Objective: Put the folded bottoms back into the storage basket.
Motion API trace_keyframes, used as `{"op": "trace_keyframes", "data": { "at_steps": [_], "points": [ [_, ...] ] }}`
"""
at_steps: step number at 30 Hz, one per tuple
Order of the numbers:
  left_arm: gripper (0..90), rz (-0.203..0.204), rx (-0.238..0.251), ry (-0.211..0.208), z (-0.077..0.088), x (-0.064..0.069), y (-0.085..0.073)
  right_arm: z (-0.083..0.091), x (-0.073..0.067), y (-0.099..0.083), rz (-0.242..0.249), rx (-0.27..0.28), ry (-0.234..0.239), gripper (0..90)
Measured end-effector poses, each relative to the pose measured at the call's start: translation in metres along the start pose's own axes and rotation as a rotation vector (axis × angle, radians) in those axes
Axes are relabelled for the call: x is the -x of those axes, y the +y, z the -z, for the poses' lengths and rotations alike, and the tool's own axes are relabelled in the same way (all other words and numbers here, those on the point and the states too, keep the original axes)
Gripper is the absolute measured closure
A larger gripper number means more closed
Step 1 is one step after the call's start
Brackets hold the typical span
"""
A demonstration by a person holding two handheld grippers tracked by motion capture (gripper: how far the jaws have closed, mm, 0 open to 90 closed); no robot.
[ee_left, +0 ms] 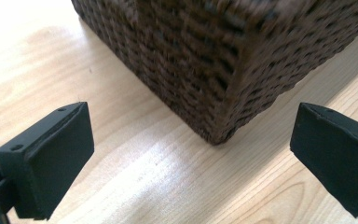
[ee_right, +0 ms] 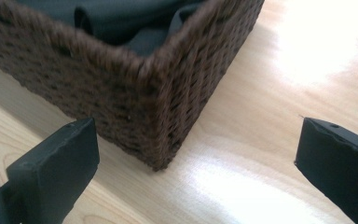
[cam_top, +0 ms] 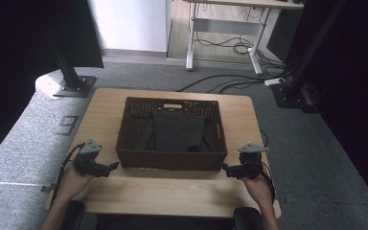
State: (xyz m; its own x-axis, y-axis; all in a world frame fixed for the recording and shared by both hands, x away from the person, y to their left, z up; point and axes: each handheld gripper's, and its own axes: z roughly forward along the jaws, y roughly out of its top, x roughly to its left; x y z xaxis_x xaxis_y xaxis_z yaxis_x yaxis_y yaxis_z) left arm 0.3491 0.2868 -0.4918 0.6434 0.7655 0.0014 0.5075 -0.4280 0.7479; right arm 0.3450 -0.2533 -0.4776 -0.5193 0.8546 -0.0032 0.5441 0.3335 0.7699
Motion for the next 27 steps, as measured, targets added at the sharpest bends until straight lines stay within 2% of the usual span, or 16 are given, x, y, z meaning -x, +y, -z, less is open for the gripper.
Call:
{"op": "trace_keyframes", "data": {
  "at_steps": [5, 11, 21, 22, 25, 27],
  "points": [
    [0.0, 0.017, -0.016, -0.011, -0.012, 0.0, -0.01, -0.011, -0.005, -0.011, -0.006, -0.02, 0.0, 0.0],
    [0.0, 0.017, -0.045, -0.021, -0.025, 0.002, -0.02, -0.023, -0.009, -0.024, -0.013, -0.033, 0.011, 0.0],
    [0.0, -0.016, -0.147, -0.036, -0.049, 0.007, -0.029, -0.045, -0.017, -0.044, 0.014, -0.111, 0.017, 0.0],
    [0.0, -0.022, -0.129, -0.03, -0.05, 0.009, -0.031, -0.047, -0.018, -0.046, 0.019, -0.115, 0.015, 0.0],
    [0.0, -0.013, -0.125, -0.024, -0.051, 0.009, -0.031, -0.053, -0.019, -0.051, 0.042, -0.144, -0.002, 0.0],
    [0.0, -0.01, -0.126, -0.021, -0.051, 0.009, -0.031, -0.056, -0.019, -0.053, 0.006, -0.119, 0.021, 0.0]
  ]
}}
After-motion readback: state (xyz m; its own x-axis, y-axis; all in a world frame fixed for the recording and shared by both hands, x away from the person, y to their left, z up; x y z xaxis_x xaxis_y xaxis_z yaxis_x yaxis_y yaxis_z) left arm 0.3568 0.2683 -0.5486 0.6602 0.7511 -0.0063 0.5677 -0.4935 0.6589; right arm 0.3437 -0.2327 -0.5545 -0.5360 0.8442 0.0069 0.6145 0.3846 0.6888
